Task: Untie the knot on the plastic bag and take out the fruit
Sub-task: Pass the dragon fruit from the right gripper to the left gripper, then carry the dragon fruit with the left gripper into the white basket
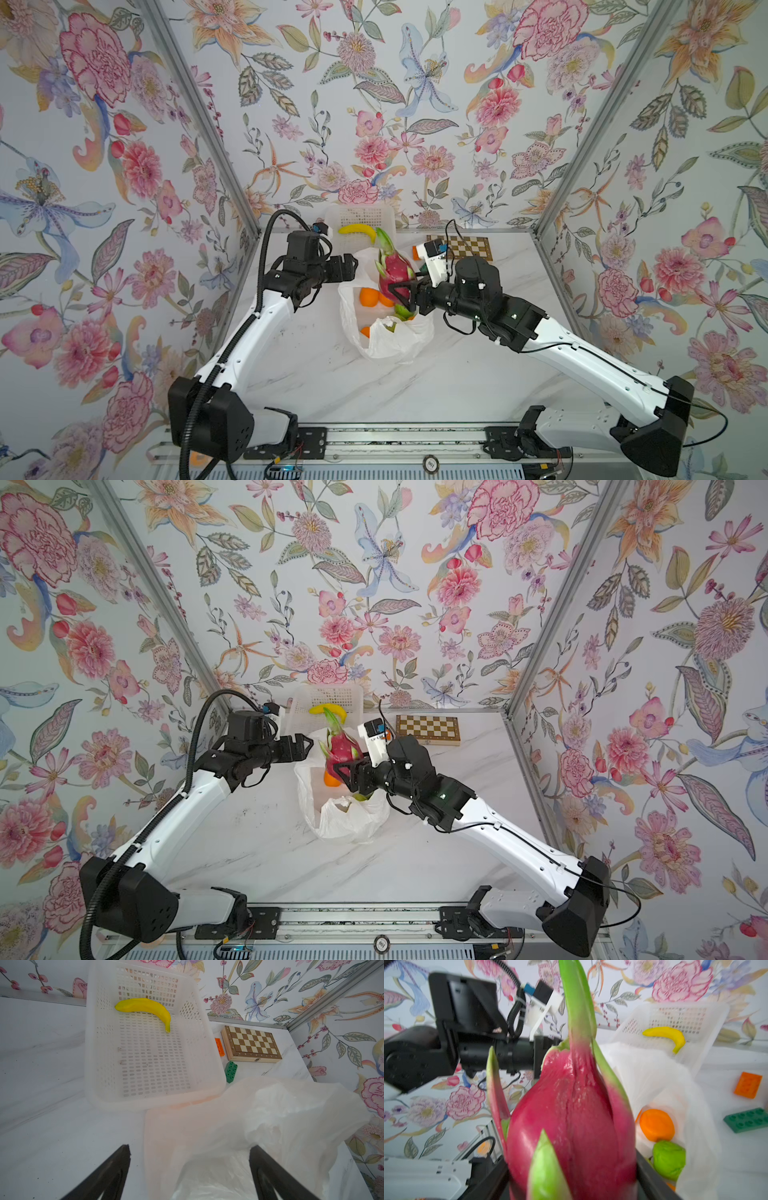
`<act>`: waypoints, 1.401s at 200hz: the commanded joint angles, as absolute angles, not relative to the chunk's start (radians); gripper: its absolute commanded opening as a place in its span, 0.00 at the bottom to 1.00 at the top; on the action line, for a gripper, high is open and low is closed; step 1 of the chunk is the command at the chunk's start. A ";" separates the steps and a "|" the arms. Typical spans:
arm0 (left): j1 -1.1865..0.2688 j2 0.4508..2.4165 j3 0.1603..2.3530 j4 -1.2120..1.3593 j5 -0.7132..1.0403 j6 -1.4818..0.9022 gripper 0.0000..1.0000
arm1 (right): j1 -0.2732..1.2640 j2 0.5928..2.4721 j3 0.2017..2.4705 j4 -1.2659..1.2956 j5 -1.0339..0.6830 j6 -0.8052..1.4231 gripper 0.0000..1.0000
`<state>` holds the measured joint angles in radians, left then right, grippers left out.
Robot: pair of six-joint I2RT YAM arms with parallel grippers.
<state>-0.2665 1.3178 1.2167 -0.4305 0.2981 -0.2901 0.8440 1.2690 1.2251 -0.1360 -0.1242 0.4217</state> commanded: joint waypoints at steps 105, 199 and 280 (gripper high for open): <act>-0.301 1.176 1.376 -0.272 0.517 -0.808 0.99 | 0.729 1.484 1.425 0.054 -0.199 0.330 0.42; -0.380 1.407 1.569 -0.502 0.676 -0.712 0.99 | 0.791 1.532 1.481 0.041 -0.258 0.231 0.42; -0.402 1.410 1.493 -0.407 0.731 -0.756 0.66 | 0.815 1.534 1.462 0.043 -0.235 0.202 0.46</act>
